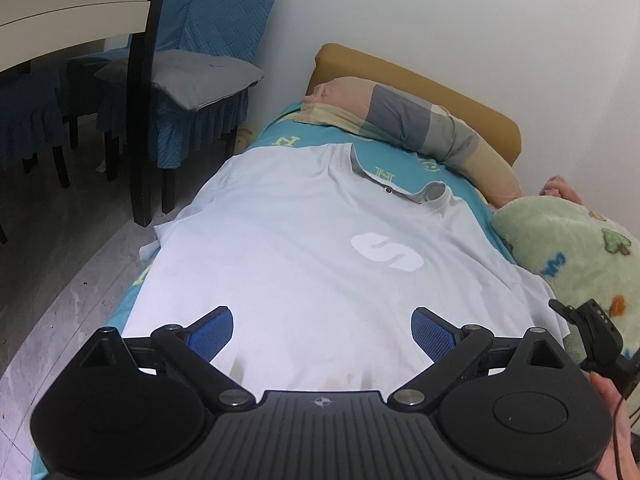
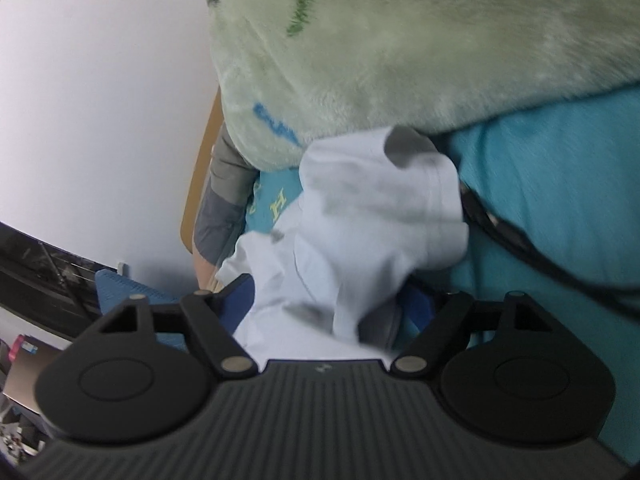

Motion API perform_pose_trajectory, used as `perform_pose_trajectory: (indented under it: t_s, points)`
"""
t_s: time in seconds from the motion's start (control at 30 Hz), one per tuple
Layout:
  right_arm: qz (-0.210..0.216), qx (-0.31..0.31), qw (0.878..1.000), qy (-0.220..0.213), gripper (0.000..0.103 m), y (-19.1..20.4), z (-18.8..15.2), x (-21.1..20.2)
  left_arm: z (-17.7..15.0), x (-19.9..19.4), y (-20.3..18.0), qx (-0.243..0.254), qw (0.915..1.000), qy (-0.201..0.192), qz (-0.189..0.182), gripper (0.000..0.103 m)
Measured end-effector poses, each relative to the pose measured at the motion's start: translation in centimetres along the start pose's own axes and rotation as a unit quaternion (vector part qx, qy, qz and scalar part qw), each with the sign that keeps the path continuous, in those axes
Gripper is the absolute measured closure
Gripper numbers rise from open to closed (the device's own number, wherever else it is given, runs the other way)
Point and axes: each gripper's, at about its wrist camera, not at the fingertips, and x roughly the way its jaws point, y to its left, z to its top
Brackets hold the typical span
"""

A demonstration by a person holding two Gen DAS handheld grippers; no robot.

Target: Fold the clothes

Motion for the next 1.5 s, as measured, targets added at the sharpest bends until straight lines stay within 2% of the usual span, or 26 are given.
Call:
perform_pose_trajectory:
  t_s: [0.13, 0.23, 0.33, 0.43, 0.5, 0.57, 0.63, 0.67, 0.8, 0.9, 1.0, 1.03, 1.1, 1.17, 1.3, 1.37, 1.47, 1.5]
  points:
    - [-0.006, -0.03, 0.999, -0.023, 0.022, 0.6, 0.4, 1.9, -0.1, 0.9, 0.2, -0.004, 0.9999, 0.009, -0.002, 0.006]
    - [-0.027, -0.084, 0.996, -0.031, 0.022, 1.8, 0.8, 4.1, 0.0, 1.4, 0.5, -0.008, 0.9999, 0.011, -0.001, 0.006]
    - [-0.061, -0.185, 0.981, -0.028, 0.024, 4.3, 0.9, 7.3, 0.2, 1.9, 0.7, -0.015, 0.9998, 0.01, -0.001, 0.006]
    - [-0.064, -0.217, 0.974, -0.025, 0.027, 5.9, 1.3, 9.4, 0.5, 2.6, 1.0, -0.026, 0.9996, 0.011, -0.006, 0.006]
    - [-0.084, -0.234, 0.969, -0.014, 0.042, 6.5, 1.7, 10.8, 0.7, 3.3, 1.1, -0.032, 0.9994, 0.015, -0.008, 0.006]
    - [-0.113, -0.247, 0.963, -0.008, 0.084, 6.9, 2.3, 11.8, 0.9, 3.9, 1.3, -0.036, 0.9991, 0.021, -0.005, 0.006]
    - [-0.128, -0.274, 0.953, -0.022, 0.091, 8.1, 2.8, 11.7, 1.1, 4.4, 1.5, -0.034, 0.9991, 0.027, -0.002, 0.006]
    - [-0.134, -0.295, 0.946, -0.035, 0.096, 8.7, 2.9, 11.3, 1.2, 4.6, 1.5, -0.033, 0.999, 0.029, -0.001, 0.006]
    - [-0.139, -0.369, 0.916, -0.082, 0.098, 13.4, 3.3, 9.5, 1.5, 4.5, 2.8, -0.062, 0.9973, 0.036, -0.017, 0.006]
    - [-0.147, -0.43, 0.884, -0.11, 0.098, 18.0, 2.0, 8.4, 2.0, 3.9, 3.9, -0.08, 0.996, 0.037, -0.019, 0.006]
    - [-0.165, -0.484, 0.85, -0.123, 0.098, 22.2, -0.7, 8.3, 2.9, 2.7, 4.6, -0.047, 0.9988, 0.013, -0.003, 0.005]
    - [-0.174, -0.499, 0.84, -0.125, 0.098, 23.3, -1.8, 8.5, 3.3, 2.4, 4.8, -0.023, 0.9997, -0.003, 0.005, 0.003]
    - [-0.183, -0.526, 0.821, -0.124, 0.098, 25.4, -4.4, 9.3, 4.2, 2.3, 5.5, 0.002, 0.9988, -0.02, 0.044, 0.002]
    - [-0.178, -0.557, 0.803, -0.118, 0.098, 27.1, -7.6, 10.5, 4.9, 2.1, 6.5, 0.007, 0.9971, -0.032, 0.069, 0.002]
    - [-0.153, -0.598, 0.783, -0.078, 0.098, 28.6, -14.5, 14.1, 5.7, 1.8, 8.9, -0.035, 0.997, -0.044, 0.053, 0.002]
    - [-0.144, -0.628, 0.763, -0.053, 0.098, 28.6, -18.3, 16.5, 5.7, 2.3, 9.5, -0.033, 0.9966, -0.047, 0.059, 0.002]
    - [-0.128, -0.678, 0.724, -0.006, 0.097, 27.6, -23.5, 19.6, 5.3, 3.4, 10.4, -0.029, 0.9962, -0.046, 0.068, 0.002]
    - [-0.124, -0.681, 0.722, 0.013, 0.097, 27.2, -24.3, 20.3, 5.2, 4.0, 10.6, -0.028, 0.9964, -0.042, 0.068, 0.002]
